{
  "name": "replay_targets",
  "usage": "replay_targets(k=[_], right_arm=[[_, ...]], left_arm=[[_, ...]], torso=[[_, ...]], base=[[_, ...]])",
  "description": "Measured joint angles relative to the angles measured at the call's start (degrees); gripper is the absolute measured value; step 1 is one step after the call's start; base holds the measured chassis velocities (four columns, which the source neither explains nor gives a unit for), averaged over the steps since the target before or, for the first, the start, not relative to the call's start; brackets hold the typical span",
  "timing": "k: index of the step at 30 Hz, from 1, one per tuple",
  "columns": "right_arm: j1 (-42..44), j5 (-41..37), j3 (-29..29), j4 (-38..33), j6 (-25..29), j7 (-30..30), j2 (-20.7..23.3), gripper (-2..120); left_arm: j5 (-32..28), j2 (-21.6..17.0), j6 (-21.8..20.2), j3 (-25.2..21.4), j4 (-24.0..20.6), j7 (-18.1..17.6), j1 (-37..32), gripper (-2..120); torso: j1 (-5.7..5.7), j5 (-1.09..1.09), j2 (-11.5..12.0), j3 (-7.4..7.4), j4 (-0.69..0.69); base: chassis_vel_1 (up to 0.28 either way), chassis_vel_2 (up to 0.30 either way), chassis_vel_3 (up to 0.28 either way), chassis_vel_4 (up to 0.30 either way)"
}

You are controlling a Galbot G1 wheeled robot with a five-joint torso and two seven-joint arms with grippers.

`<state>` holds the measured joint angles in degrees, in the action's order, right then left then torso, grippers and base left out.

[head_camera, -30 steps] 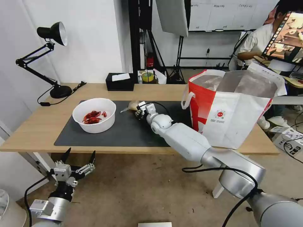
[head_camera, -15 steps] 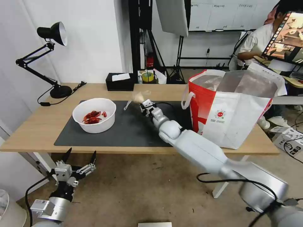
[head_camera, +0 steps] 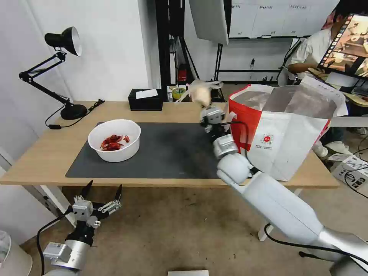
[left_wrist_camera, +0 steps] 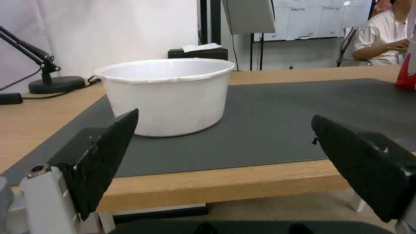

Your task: Pick up the trash from the table and place it into the takeout bag.

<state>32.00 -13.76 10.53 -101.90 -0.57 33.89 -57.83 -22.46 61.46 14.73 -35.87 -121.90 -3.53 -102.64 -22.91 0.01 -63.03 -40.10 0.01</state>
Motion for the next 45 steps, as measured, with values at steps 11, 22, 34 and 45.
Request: replay_targets(k=[11, 22, 34, 45], right_arm=[[5.5, -6.8, -10.5, -8.7, -12.0, 10.8, 9.3, 7], [6.9, -17.6, -13.1, -10.5, -16.7, 14.4, 12.7, 11], [7.0, -19.0, -13.4, -11.0, -17.3, 14.2, 13.2, 51], [8.9, -19.4, -14.7, -12.1, -17.3, 13.9, 13.8, 92]], left_arm=[[0.9, 0.1, -0.1, 1.2, -0.2, 0.0, 0.1, 100], [1.0, -0.4, -0.9, 2.4, -0.1, -0.1, 1.1, 100], [1.0, -0.3, -0.9, 2.4, -0.3, -0.1, 0.9, 100], [1.0, -0.3, -0.9, 2.3, -0.7, -0.1, 0.6, 100]], torso=[[0.00, 0.00, 0.0, 0.00, -0.02], [0.00, -0.01, 0.0, -0.01, -0.01], [0.00, -0.02, 0.0, -0.01, 0.00], [0.00, -0.02, 0.0, -0.01, -0.01]], base=[[0.000, 0.000, 0.000, 0.000], [0.000, 0.000, 0.000, 0.000], [0.000, 0.000, 0.000, 0.000], [0.000, 0.000, 0.000, 0.000]])
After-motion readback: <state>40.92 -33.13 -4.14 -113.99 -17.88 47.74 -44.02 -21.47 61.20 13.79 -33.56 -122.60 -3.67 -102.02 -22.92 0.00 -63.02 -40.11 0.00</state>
